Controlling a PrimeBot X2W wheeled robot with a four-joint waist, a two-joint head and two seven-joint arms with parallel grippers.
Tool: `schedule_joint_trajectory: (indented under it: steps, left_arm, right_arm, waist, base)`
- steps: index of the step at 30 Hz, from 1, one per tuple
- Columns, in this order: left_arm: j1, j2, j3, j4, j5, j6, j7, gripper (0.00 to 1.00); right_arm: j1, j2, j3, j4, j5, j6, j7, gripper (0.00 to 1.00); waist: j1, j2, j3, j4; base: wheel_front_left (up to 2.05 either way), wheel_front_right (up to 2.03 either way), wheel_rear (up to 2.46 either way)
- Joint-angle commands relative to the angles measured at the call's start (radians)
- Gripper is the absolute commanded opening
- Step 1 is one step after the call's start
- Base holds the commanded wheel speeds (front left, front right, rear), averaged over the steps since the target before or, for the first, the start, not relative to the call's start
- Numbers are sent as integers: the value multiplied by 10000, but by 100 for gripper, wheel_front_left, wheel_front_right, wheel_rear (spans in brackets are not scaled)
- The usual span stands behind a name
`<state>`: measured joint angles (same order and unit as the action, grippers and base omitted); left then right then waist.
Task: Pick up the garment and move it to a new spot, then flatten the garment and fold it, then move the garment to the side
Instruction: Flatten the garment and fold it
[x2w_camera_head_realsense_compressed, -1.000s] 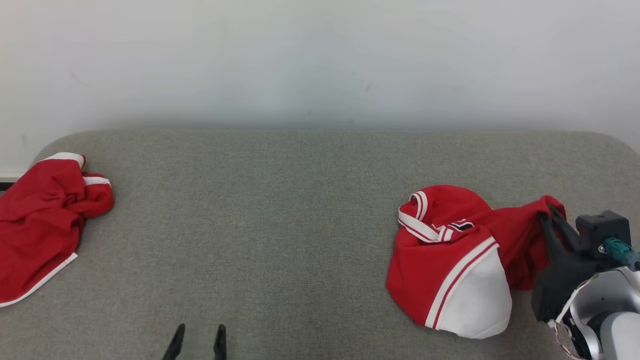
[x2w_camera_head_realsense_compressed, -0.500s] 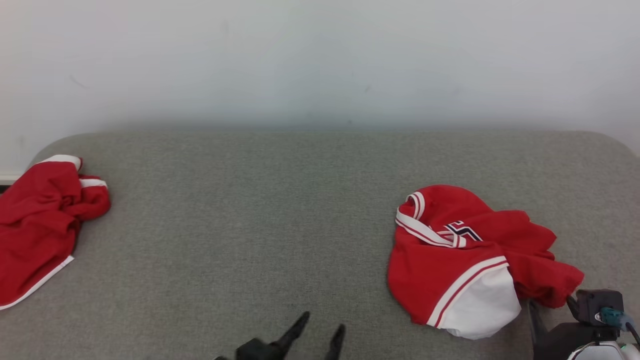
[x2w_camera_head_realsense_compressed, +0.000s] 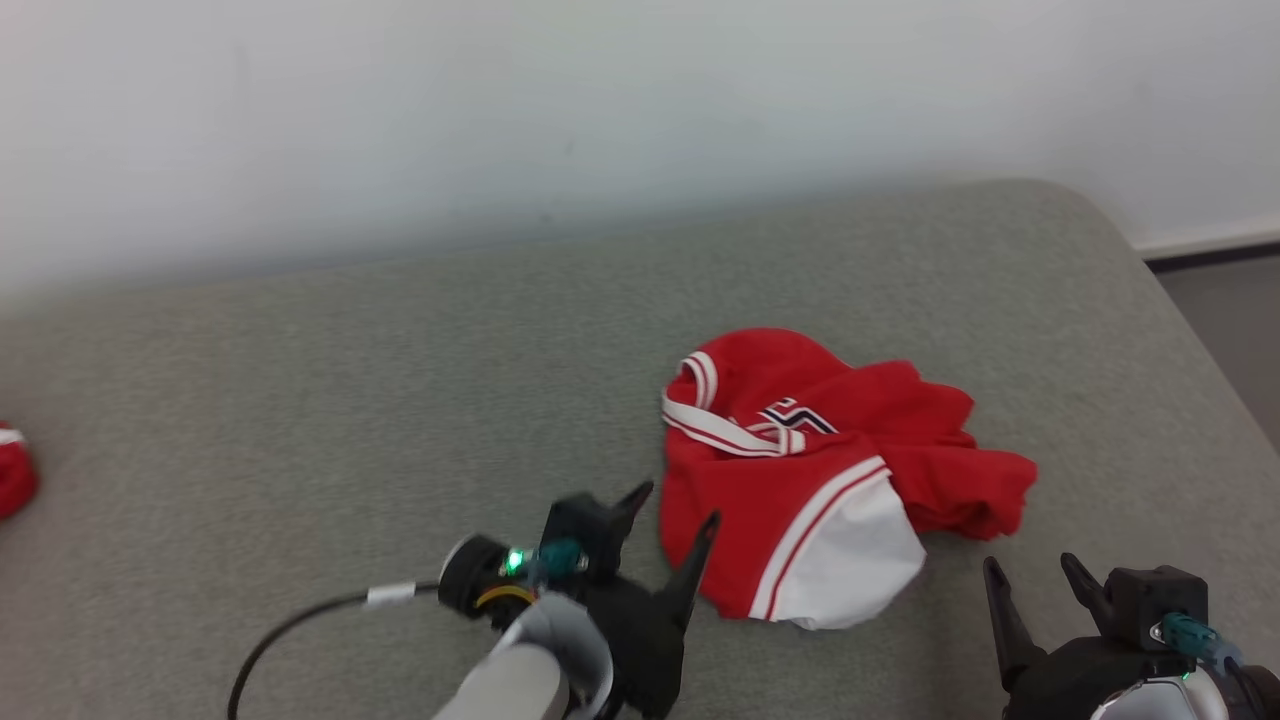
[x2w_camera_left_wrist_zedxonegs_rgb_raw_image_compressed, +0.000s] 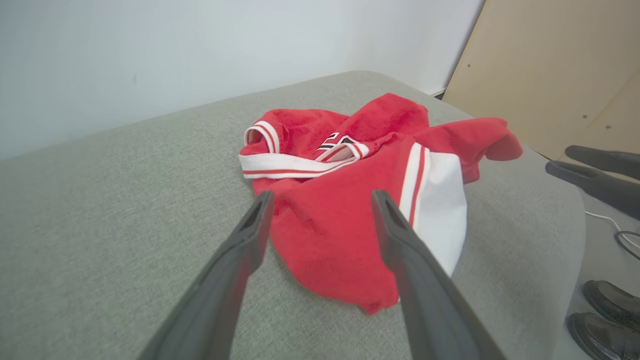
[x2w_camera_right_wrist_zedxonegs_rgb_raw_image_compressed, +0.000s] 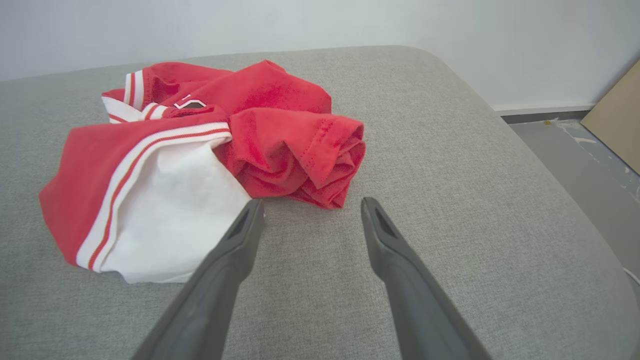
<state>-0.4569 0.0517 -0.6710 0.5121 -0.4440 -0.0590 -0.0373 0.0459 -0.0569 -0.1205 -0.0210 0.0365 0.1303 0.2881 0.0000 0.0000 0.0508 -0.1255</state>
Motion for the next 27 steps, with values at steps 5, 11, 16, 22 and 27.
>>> schedule_joint_trajectory:
  steps: [5, 11, 16, 22, 27]
  left_arm:
    - [-1491, -4, -525, 693, -715, 488, 560, 100]
    - [-2590, -3, -624, 1818, -1770, 960, 1165, 100]
    - [-3031, -5, -667, 2344, -2363, 1064, 1334, 100]
    - [-3325, -1, -880, 2704, -2868, 1098, 1324, 100]
    - [-3468, -12, -981, 2999, -3115, 1257, 1276, 0]
  right_arm:
    - [-121, 62, 161, 108, 159, 10, -250, 100]
    - [-398, 71, 960, 512, 718, 10, -702, 100]
    - [-536, 75, 1193, 759, 935, 10, -1011, 100]
    - [-667, 75, 1304, 974, 1044, 10, -1269, 100]
    - [-706, 76, 1349, 1087, 1097, 10, -1378, 100]
  waist:
    - [0, 0, 800, -1389]
    - [0, 0, 1234, -2336]
    - [0, 0, 1506, -2722]
    - [0, 0, 1654, -2927]
    - [0, 0, 1703, -2973]
  base:
    - [0, 0, 0]
    - [0, 0, 0]
    - [0, 0, 0]
    - [0, 0, 0]
    - [0, 0, 0]
